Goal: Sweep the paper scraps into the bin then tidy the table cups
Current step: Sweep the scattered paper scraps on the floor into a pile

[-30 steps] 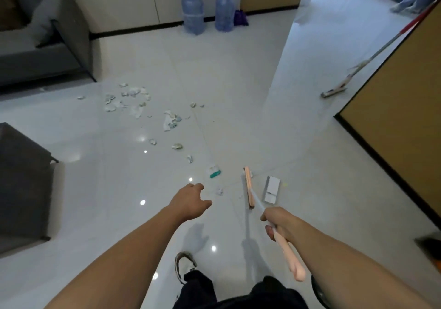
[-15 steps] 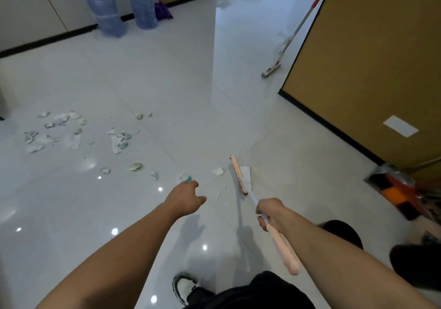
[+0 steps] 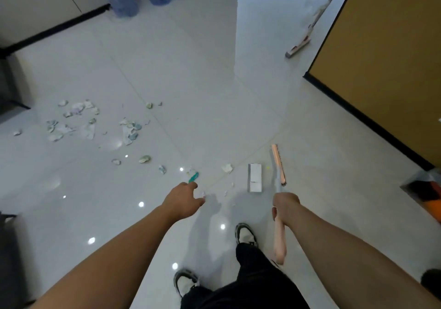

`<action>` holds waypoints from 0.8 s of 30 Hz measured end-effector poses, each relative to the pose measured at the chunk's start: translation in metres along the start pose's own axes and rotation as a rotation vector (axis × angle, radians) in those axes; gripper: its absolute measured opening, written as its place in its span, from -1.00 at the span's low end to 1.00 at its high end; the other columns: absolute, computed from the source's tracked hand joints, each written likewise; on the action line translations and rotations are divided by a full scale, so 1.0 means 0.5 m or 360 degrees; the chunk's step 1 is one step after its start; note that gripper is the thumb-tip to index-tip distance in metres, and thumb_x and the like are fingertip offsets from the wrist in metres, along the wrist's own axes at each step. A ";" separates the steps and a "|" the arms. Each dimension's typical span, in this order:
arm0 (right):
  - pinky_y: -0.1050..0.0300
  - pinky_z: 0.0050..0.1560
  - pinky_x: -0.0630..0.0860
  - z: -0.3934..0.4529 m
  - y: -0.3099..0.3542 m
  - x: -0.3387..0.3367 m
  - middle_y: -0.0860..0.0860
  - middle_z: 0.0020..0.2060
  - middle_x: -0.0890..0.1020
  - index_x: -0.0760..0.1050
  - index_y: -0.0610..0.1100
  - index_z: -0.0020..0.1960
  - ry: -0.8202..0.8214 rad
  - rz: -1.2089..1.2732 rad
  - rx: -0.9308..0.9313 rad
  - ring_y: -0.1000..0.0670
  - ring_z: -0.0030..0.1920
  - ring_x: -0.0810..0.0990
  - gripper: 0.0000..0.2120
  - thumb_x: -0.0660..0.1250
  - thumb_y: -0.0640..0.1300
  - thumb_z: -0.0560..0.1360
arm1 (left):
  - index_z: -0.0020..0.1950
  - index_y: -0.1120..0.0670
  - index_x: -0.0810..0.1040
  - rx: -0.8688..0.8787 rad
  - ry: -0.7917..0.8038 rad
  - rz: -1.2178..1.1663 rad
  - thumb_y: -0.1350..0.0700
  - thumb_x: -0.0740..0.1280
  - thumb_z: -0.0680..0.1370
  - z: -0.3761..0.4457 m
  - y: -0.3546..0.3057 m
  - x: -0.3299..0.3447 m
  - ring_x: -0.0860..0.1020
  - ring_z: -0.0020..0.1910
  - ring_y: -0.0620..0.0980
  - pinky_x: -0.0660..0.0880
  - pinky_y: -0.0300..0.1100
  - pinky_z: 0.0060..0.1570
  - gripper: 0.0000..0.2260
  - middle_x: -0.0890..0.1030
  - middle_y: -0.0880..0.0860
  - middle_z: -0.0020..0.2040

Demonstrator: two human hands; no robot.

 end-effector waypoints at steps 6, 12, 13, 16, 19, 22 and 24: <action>0.16 -0.45 0.41 0.126 0.077 0.004 -0.16 -0.22 0.44 0.45 -0.24 -0.04 0.0159 -0.0040 0.0144 -0.06 -0.34 0.35 -0.88 0.17 -0.39 0.57 | 0.44 0.04 0.35 -0.0153 0.0045 -0.0103 -0.14 0.30 0.53 0.082 -0.030 0.039 0.42 0.29 0.07 0.33 -0.15 0.13 -0.47 0.44 0.10 0.35; 0.25 -0.52 0.33 0.154 0.056 0.119 -0.07 -0.27 0.38 0.41 -0.17 0.03 0.0289 -0.0136 0.0236 0.02 -0.41 0.32 -0.89 0.13 -0.30 0.59 | 0.43 0.03 0.35 -0.0197 0.0084 -0.0199 -0.13 0.30 0.53 0.120 -0.040 0.086 0.44 0.27 0.06 0.34 -0.13 0.17 -0.48 0.44 0.08 0.34; 0.26 -0.58 0.34 0.143 0.057 0.147 -0.06 -0.29 0.38 0.40 -0.18 0.03 0.0344 -0.0172 0.0218 0.03 -0.42 0.32 -0.90 0.13 -0.30 0.59 | 0.43 0.04 0.35 -0.0217 0.0102 -0.0212 -0.13 0.30 0.53 0.120 -0.034 0.093 0.43 0.27 0.06 0.34 -0.13 0.18 -0.48 0.44 0.09 0.35; 0.29 -0.58 0.31 0.119 0.064 0.210 -0.06 -0.33 0.38 0.44 -0.20 0.08 0.0447 -0.0220 0.0225 0.06 -0.45 0.31 -0.83 0.12 -0.31 0.57 | 0.43 0.04 0.35 -0.0309 0.0130 -0.0261 -0.11 0.30 0.53 0.114 -0.004 0.102 0.42 0.29 0.07 0.33 -0.12 0.20 -0.49 0.42 0.10 0.36; 0.30 -0.57 0.30 0.089 0.085 0.259 -0.07 -0.34 0.39 0.42 -0.22 -0.05 0.0585 -0.0314 0.0221 0.07 -0.48 0.31 -0.89 0.12 -0.31 0.54 | 0.42 0.04 0.37 -0.0407 0.0109 -0.0321 -0.11 0.31 0.53 0.106 0.035 0.097 0.42 0.29 0.08 0.33 -0.11 0.20 -0.50 0.43 0.10 0.36; 0.35 -0.64 0.30 0.069 0.102 0.290 -0.07 -0.37 0.36 0.36 -0.19 -0.16 0.0640 -0.0349 0.0222 0.08 -0.57 0.30 -0.86 0.10 -0.32 0.54 | 0.41 0.04 0.38 -0.0453 0.0084 -0.0361 -0.11 0.31 0.52 0.101 0.068 0.083 0.44 0.26 0.08 0.35 -0.10 0.17 -0.50 0.45 0.11 0.33; 0.37 -0.64 0.30 0.054 0.109 0.307 -0.06 -0.36 0.38 0.37 -0.19 -0.14 0.0653 -0.0303 0.0224 0.11 -0.67 0.29 -0.88 0.11 -0.31 0.54 | 0.41 0.04 0.38 -0.0451 0.0078 -0.0366 -0.11 0.31 0.52 0.101 0.085 0.074 0.45 0.26 0.09 0.37 -0.09 0.18 -0.50 0.46 0.11 0.33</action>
Point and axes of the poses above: each hand's wrist, its own z-axis towards the middle knuckle, its own x-axis out of the palm, y = z × x, the point moved 10 cm from there along z, towards the middle knuckle
